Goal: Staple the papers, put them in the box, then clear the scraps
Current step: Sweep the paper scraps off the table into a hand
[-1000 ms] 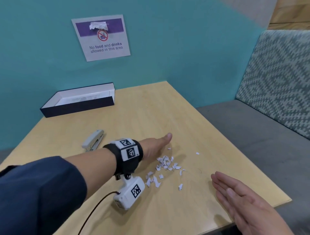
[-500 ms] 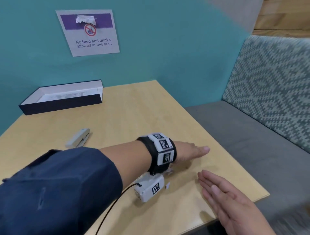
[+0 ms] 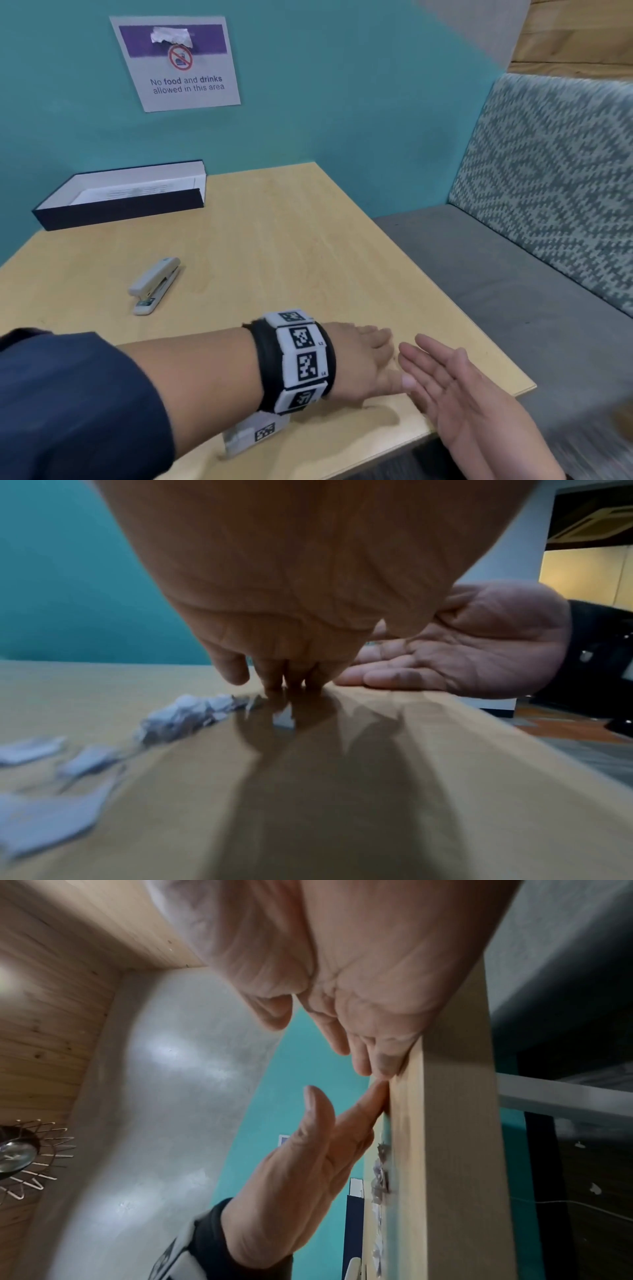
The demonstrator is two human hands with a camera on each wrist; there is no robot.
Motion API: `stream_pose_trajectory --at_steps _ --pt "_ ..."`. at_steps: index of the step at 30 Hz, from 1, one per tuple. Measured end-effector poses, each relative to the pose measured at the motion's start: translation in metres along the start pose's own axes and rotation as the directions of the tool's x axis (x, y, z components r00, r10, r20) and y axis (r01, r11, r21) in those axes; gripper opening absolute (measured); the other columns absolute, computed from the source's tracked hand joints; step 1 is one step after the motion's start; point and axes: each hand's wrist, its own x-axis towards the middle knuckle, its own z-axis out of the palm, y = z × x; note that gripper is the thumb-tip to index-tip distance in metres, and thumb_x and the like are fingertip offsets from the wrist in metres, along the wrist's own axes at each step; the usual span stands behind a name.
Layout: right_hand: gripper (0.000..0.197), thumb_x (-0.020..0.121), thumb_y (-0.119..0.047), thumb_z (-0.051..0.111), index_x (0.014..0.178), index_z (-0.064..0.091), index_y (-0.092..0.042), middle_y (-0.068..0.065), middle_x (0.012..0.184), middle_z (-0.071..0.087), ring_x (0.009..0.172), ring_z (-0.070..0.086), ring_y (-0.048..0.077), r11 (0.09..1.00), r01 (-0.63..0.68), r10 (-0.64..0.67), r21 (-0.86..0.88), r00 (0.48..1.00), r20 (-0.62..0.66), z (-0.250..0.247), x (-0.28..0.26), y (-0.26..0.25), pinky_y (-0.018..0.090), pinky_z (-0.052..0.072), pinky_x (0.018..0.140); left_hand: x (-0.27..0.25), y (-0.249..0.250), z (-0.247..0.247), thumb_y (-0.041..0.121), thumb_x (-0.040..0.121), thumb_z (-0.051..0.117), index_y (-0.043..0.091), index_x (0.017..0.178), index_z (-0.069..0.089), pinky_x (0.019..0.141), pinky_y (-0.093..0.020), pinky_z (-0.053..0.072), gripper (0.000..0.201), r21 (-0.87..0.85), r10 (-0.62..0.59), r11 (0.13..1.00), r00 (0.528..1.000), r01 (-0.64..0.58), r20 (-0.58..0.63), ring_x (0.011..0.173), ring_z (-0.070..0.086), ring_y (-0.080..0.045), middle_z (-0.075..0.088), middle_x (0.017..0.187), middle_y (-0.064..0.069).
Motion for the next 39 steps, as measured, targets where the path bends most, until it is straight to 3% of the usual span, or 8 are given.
stream_pose_trajectory --at_steps 7,13,23,25,26,29,32,39 --pt "0.111 0.032 -0.060 0.091 0.122 0.059 -0.004 0.015 0.120 0.070 0.111 0.067 0.023 0.999 0.049 -0.048 0.016 0.998 -0.042 0.001 -0.003 0.004 0.031 0.053 0.091 -0.048 -0.042 0.014 0.056 0.099 0.009 0.014 0.152 0.025 0.116 -0.021 -0.008 0.070 -0.275 -0.194 0.951 0.967 0.144 -0.166 0.150 0.005 -0.015 0.012 0.162 -0.005" --pt "0.109 0.038 -0.062 0.089 0.126 0.058 -0.005 0.013 0.123 0.069 0.117 0.063 0.022 0.997 0.064 -0.065 -0.032 0.997 -0.042 0.006 -0.008 0.001 0.034 0.049 0.096 -0.077 -0.069 0.052 0.069 0.091 0.023 0.033 0.149 0.031 0.120 -0.030 0.011 0.068 -0.958 -0.560 0.238 0.828 0.160 -0.001 0.147 0.020 -0.010 0.024 0.157 0.015" --pt "0.095 0.051 -0.059 0.086 0.127 0.060 -0.007 0.008 0.127 0.067 0.119 0.062 0.017 0.981 0.050 -0.063 -0.188 0.996 -0.064 0.019 -0.019 -0.004 0.034 0.047 0.099 -0.030 -0.033 0.030 0.100 0.049 0.033 0.035 0.149 0.029 0.119 -0.046 0.011 0.119 -0.975 -0.336 0.218 0.933 -0.051 -0.125 0.147 0.020 -0.019 0.031 0.155 0.009" --pt "0.066 0.073 -0.048 0.071 0.125 0.061 -0.010 0.007 0.127 0.067 0.120 0.061 0.018 0.962 -0.002 -0.008 -0.271 0.999 -0.036 0.019 -0.020 -0.014 0.038 0.046 0.104 -0.036 -0.044 0.015 0.096 0.060 0.032 0.030 0.152 0.024 0.116 -0.047 0.014 0.114 -0.972 -0.418 -0.159 0.904 -0.171 -0.090 0.148 0.016 -0.023 0.020 0.161 -0.001" --pt "0.057 0.077 -0.044 0.063 0.125 0.062 -0.013 0.004 0.128 0.066 0.121 0.060 0.017 0.942 -0.019 0.012 -0.336 1.000 -0.023 0.020 -0.021 -0.020 0.040 0.044 0.108 -0.037 -0.049 0.013 0.092 0.066 0.030 0.030 0.152 0.026 0.114 -0.044 0.016 0.106 -0.989 -0.364 0.127 0.925 -0.070 -0.112 0.148 0.017 -0.021 0.021 0.161 0.000" --pt "0.052 0.082 -0.050 0.059 0.131 0.058 -0.031 -0.016 0.135 0.058 0.127 0.050 0.003 0.691 0.004 0.038 -0.722 0.998 0.043 0.033 -0.013 -0.035 0.037 0.039 0.110 -0.043 -0.056 0.024 0.065 0.095 0.019 0.025 0.152 0.026 0.118 -0.036 0.015 0.070 -0.981 -0.660 0.137 0.751 0.135 0.011 0.146 0.023 -0.018 0.025 0.159 0.000" --pt "0.062 0.092 -0.042 0.056 0.149 0.033 -0.028 -0.008 0.151 0.040 0.137 0.038 0.010 0.232 0.042 0.151 -0.972 0.985 0.079 0.061 0.011 -0.042 0.026 0.033 0.107 -0.046 -0.052 0.036 0.050 0.101 0.008 0.022 0.150 0.027 0.117 -0.044 0.020 0.059 -0.776 -0.557 0.538 0.830 0.328 -0.035 0.142 0.024 -0.027 0.028 0.154 -0.011" --pt "0.034 0.089 -0.013 0.049 0.122 0.055 -0.022 -0.001 0.103 0.063 0.089 0.060 0.017 -0.179 0.248 0.396 -0.952 0.904 0.161 0.113 0.035 -0.021 0.021 0.047 0.071 -0.045 -0.031 0.034 0.079 0.083 0.013 0.016 0.135 0.055 0.111 -0.032 0.029 0.092 -0.855 -0.358 0.490 0.933 0.170 -0.020 0.123 0.050 -0.020 0.057 0.133 -0.003"
